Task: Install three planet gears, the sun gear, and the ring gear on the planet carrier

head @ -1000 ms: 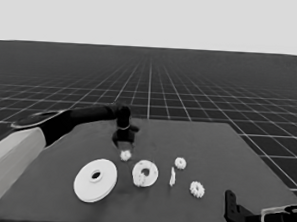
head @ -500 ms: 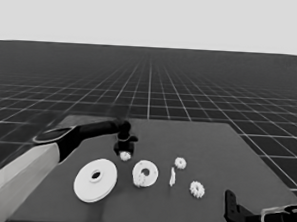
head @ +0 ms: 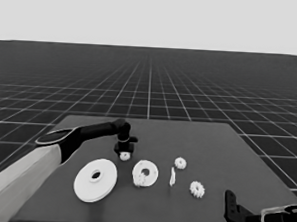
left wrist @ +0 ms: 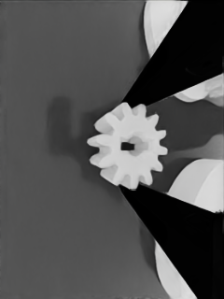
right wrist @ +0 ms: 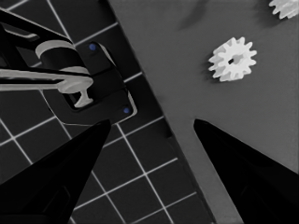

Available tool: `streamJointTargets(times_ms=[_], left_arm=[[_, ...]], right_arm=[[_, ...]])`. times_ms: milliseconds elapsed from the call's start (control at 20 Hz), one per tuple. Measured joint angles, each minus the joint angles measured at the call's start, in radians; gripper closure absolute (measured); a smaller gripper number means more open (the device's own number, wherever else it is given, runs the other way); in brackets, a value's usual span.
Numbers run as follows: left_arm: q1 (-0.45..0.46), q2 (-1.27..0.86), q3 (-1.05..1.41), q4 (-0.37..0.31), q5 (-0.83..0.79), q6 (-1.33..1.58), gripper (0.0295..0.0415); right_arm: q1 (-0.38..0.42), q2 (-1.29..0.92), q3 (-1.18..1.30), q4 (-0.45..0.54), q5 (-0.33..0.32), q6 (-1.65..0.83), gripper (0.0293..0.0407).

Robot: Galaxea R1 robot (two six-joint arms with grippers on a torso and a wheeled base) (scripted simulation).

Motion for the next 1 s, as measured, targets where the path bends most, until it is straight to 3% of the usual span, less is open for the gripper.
streamJointTargets(times_ms=[300,400,550,800,1000], left_arm=[[0.0,0.0,0.0,0.0,0.0,0.0,0.0398],[-0.103,-0.065,0.165,-0.066,0.088,-0.083,0.0398],[-0.156,-0.074,0.19,-0.107,0.117,-0.095,0.0398],[-0.167,-0.074,0.191,-0.117,0.123,-0.095,0.0398],[-0.156,0.065,0.272,-0.092,0.147,-0.312,0.0398]], right_arm=[[0.0,0.0,0.0,0.0,0.0,0.0,0.0315],[0.0,0.0,0.0,0.0,0.0,0.0,0.0315],[0.0,0.0,0.0,0.0,0.0,0.0,0.0315],[0.0,0.0,0.0,0.0,0.0,0.0,0.0315],[0.0,0.0,0.0,0.0,0.0,0.0,0.0315]])
